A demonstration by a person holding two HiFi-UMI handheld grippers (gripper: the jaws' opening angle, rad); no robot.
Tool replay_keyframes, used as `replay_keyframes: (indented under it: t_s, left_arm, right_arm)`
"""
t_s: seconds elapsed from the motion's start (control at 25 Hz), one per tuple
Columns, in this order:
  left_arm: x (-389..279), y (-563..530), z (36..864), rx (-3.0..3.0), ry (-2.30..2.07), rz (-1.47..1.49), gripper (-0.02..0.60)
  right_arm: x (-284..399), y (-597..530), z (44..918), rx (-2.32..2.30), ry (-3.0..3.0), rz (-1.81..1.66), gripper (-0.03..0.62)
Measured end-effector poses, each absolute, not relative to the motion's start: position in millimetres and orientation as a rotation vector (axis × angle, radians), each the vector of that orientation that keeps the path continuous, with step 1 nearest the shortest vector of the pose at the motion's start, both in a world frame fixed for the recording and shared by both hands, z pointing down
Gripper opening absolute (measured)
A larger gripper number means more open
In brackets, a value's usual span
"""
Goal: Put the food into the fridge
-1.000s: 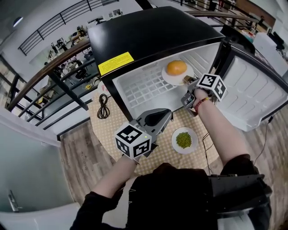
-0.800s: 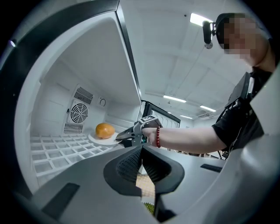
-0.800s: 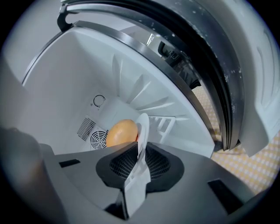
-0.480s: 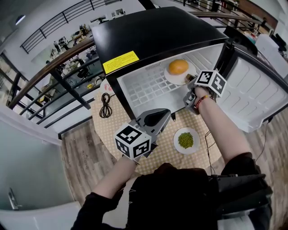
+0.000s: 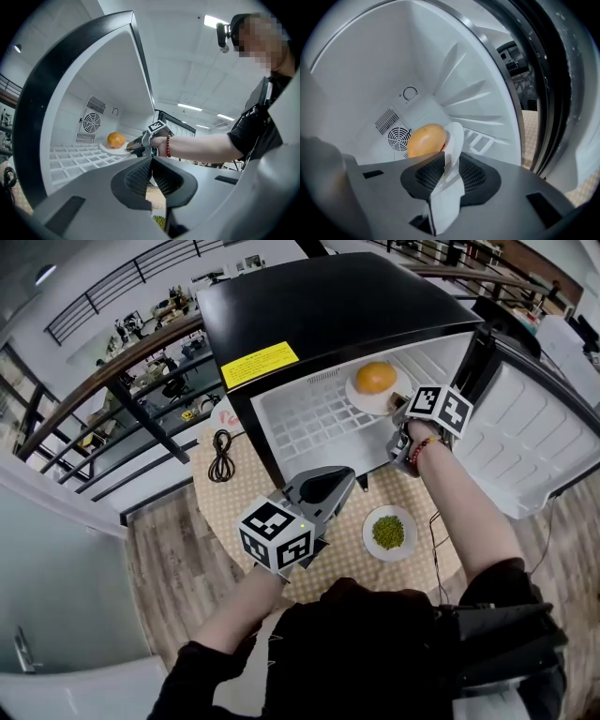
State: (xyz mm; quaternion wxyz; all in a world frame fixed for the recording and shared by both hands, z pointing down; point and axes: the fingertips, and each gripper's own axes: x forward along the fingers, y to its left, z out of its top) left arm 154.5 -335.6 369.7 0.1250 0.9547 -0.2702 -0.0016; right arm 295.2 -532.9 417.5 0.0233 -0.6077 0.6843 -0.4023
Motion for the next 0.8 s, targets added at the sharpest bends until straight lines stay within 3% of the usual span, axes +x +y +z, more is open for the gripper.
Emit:
replay_keyframes:
  t_s: [0.56, 0.8]
  left_arm:
    - [155.4, -332.5, 372.9, 2.780, -0.781, 0.006, 0.014]
    - [157.0, -332.4, 372.9, 2.780, -0.778, 0.005, 0.012]
  right_arm:
    - [294.9, -535.0, 415.8, -2.044, 2.356, -0.984, 0.155]
    - [294.0, -535.4, 415.8, -2.058, 2.372, -0.954, 0.155]
